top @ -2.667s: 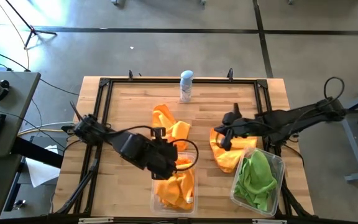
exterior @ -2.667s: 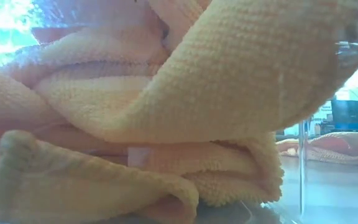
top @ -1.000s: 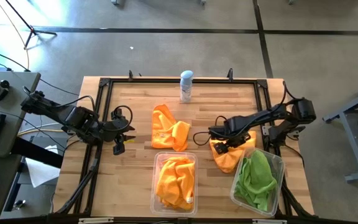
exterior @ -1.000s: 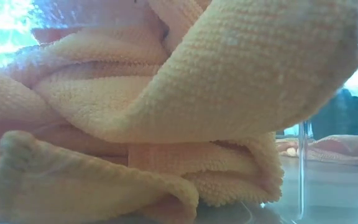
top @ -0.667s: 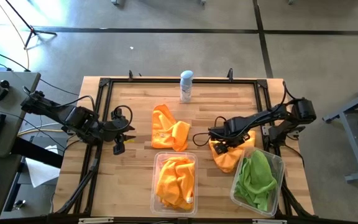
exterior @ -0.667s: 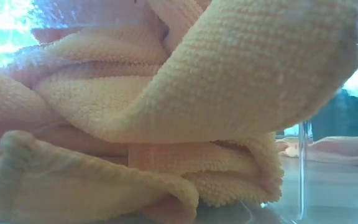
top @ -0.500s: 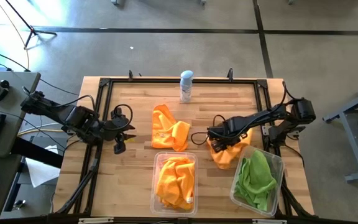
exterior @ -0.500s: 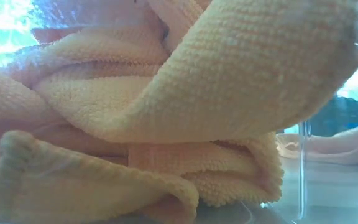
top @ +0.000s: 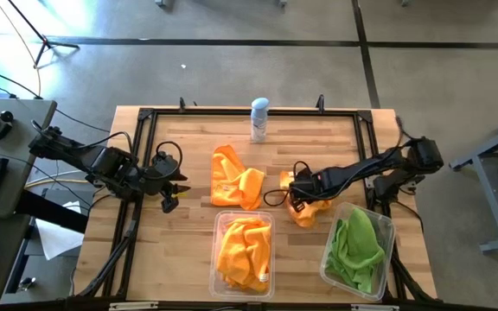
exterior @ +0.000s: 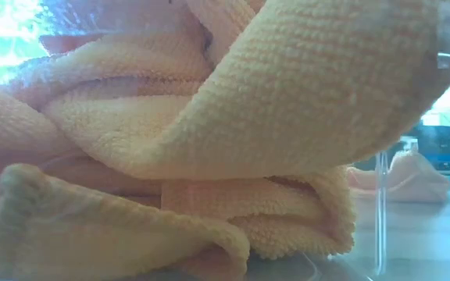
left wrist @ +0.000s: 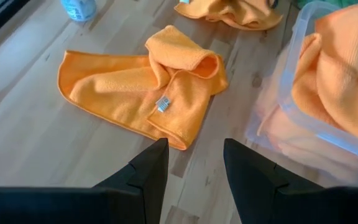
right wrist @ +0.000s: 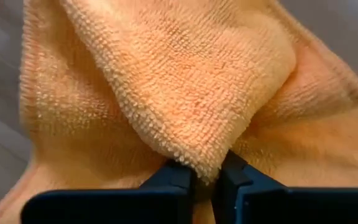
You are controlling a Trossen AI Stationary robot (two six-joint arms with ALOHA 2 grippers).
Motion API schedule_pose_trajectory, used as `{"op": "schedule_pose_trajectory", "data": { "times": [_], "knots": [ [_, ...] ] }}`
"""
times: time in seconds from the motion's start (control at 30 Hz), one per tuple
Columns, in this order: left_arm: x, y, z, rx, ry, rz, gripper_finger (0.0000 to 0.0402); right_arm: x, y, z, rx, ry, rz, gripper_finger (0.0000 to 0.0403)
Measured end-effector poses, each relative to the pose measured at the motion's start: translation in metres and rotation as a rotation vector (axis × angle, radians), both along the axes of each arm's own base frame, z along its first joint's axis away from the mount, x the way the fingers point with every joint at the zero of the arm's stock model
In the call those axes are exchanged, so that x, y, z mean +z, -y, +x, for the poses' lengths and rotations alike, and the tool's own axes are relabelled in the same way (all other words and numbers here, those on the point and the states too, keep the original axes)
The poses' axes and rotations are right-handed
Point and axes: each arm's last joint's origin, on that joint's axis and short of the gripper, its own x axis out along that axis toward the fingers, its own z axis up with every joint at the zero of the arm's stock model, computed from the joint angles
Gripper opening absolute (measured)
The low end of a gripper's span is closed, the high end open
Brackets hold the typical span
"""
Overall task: Sort microfiber towel by color & place in baskets
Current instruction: Put the yellow towel into the left transparent bin
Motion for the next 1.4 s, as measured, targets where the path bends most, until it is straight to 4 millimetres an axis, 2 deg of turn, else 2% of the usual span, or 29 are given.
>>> {"op": "schedule_pose_trajectory", "data": {
  "times": [0.2, 0.33, 0.47, 0.67, 0.83, 0.97, 1.1, 1.27, 1.4],
  "knots": [
    [0.000, 0.000, 0.000, 0.004, -0.001, -0.011, 0.0145, 0.042, -0.006, -0.012, 0.085, 0.170, -0.033, 0.0007],
    [0.000, 0.000, 0.000, 0.004, -0.001, -0.011, 0.0145, 0.085, -0.015, -0.027, 0.131, 0.295, -0.113, 0.0004],
    [-0.001, 0.000, -0.001, 0.003, -0.008, -0.008, 0.0145, 0.140, -0.026, -0.036, 0.210, 0.445, -0.205, 0.0002],
    [-0.003, 0.001, 0.002, 0.008, -0.021, -0.008, 0.0145, 0.219, -0.051, -0.031, 0.383, 0.668, -0.334, 0.0001],
    [-0.006, 0.003, 0.006, 0.008, -0.043, 0.000, 0.0145, 0.260, -0.077, -0.014, 0.525, 0.760, -0.390, 0.0001],
    [-0.010, 0.005, 0.011, 0.011, -0.065, 0.008, 0.0145, 0.270, -0.103, 0.010, 0.644, 0.763, -0.396, 0.0001],
    [-0.015, 0.007, 0.017, 0.047, -0.085, -0.012, 0.0145, 0.264, -0.132, 0.041, 0.776, 0.737, -0.342, 0.0001],
    [-0.020, 0.011, 0.023, 0.057, -0.107, -0.013, 0.0145, 0.241, -0.161, 0.076, 0.937, 0.672, -0.289, 0.0001],
    [-0.022, 0.014, 0.024, 0.048, -0.117, -0.012, 0.0145, 0.212, -0.166, 0.101, 0.976, 0.587, -0.267, 0.0000]
  ]
}}
